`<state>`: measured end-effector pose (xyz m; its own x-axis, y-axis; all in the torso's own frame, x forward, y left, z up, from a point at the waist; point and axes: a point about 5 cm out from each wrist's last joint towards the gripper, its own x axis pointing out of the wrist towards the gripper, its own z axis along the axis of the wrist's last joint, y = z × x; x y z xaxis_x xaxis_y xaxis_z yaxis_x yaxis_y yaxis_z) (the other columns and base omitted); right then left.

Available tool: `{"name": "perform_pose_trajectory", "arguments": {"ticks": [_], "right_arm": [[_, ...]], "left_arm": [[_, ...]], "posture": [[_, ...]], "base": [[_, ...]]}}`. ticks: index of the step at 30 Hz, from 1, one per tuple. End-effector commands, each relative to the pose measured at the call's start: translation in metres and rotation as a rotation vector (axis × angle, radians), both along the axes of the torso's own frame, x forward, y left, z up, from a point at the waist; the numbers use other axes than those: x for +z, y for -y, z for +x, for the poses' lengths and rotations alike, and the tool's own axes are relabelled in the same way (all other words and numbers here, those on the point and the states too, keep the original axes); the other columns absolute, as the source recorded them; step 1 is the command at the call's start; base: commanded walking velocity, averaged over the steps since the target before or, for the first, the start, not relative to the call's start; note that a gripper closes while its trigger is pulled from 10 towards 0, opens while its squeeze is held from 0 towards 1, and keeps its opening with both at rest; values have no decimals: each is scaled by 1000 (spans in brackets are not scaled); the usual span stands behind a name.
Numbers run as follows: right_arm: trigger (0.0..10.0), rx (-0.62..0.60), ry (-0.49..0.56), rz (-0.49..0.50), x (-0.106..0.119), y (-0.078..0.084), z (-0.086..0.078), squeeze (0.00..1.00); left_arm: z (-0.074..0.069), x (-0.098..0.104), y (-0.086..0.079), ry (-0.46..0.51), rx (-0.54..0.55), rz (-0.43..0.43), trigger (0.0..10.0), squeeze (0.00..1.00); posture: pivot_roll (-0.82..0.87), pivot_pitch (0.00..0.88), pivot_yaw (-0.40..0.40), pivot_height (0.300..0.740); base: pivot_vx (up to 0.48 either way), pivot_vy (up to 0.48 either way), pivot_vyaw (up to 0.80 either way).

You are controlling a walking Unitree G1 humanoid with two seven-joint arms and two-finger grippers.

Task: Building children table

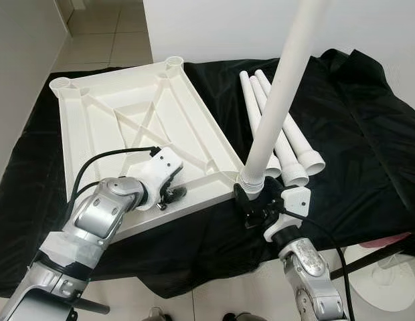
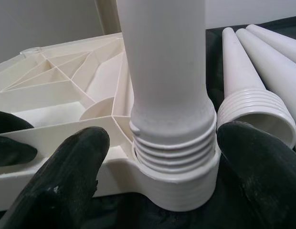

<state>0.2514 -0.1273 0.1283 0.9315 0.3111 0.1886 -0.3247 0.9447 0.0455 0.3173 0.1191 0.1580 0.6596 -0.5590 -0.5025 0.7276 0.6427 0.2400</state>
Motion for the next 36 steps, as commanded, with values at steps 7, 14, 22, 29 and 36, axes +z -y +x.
{"name": "perform_pose_trajectory", "arguments": {"ticks": [7,14,22,29,36], "right_arm": [[10000,12,-2,-12,-2,-1,3,0],[10000,10,5,-15,-1,-1,5,0],[10000,7,7,-15,-1,-2,6,0],[10000,-3,14,-20,-1,-1,9,0],[10000,-31,26,-22,2,3,13,0]], "left_arm": [[4,1,-11,6,64,14,0,0],[7,3,-15,26,94,23,0,0],[12,3,-10,48,113,23,10000,0],[11,7,7,42,58,-67,10000,1000],[9,20,18,52,-12,-192,10000,0]], "posture": [[-26,113,22,740],[-26,107,27,740],[-29,102,29,740],[-38,90,31,740],[-49,78,34,740]], "base": [[0,0,0],[0,0,0],[0,0,0],[0,0,0],[0,0,0]]}}
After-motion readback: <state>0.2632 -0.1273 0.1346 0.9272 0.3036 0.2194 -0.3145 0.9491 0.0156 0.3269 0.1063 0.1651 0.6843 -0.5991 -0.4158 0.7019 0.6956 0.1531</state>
